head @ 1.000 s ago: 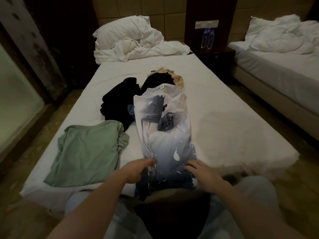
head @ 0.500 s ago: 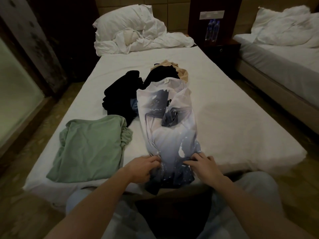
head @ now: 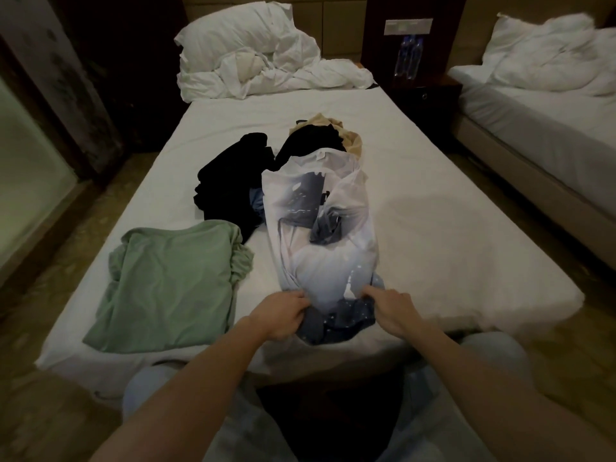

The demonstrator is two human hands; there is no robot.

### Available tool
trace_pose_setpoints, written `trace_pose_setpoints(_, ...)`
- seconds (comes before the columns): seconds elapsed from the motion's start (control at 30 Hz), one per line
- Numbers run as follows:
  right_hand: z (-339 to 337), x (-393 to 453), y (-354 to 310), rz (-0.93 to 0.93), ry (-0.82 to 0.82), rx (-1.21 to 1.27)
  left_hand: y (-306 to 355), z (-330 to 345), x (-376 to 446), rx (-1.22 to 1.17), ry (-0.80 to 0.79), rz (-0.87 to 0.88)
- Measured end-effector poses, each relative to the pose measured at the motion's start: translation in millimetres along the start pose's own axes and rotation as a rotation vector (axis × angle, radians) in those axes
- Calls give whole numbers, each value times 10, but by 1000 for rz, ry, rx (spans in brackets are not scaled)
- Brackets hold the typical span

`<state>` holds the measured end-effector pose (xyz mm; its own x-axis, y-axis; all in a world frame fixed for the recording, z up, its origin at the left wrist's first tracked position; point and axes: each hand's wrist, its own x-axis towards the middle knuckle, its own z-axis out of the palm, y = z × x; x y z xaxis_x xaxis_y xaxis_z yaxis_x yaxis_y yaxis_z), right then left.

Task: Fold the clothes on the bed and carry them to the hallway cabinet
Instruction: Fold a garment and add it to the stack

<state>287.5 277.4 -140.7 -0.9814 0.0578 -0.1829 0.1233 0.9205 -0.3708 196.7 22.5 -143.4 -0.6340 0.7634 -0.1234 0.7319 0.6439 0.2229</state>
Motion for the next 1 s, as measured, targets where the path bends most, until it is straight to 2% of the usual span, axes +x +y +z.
trace_pose_setpoints(0.13, -192, 169, -111, 154, 102, 273, -137, -239, 174, -548, 111, -312)
trace_pose_setpoints(0.2, -317, 299, -204, 197, 122, 393, -175, -371, 283, -761, 185, -409)
trace_pose_setpoints(0.3, -572, 535, -388, 172, 167, 552, -233, -566, 478, -1003, 346, -448)
trace_pose_setpoints(0.4, -871, 830, -476, 203, 326, 714, -361, -810, 674, -1261, 462, -392)
trace_pose_setpoints(0.47, -1058, 1083, -465, 185, 415, 762, -504, -997, 813, -1319, 520, -365)
trace_pose_setpoints(0.63, -1473, 1714, -388, 122, 599, 831, -927, -1436, 1254, -1550, 638, -519)
trace_pose_setpoints(0.73, -1602, 2120, -311, 137, 603, 841, -1171, -1581, 1558, -1519, 651, -608)
trace_pose_setpoints(0.87, -1634, 2642, -174, 142, 558, 776, -1510, -1574, 1961, -1248, 694, -626)
trace_pose_setpoints(0.93, -1598, 2904, -73, 138, 521, 687, -1656, -1540, 2125, -1138, 666, -629)
trace_pose_setpoints(1.0, -1555, 3126, 15, 138, 457, 649, -1812, -1481, 2281, -1014, 571, -632)
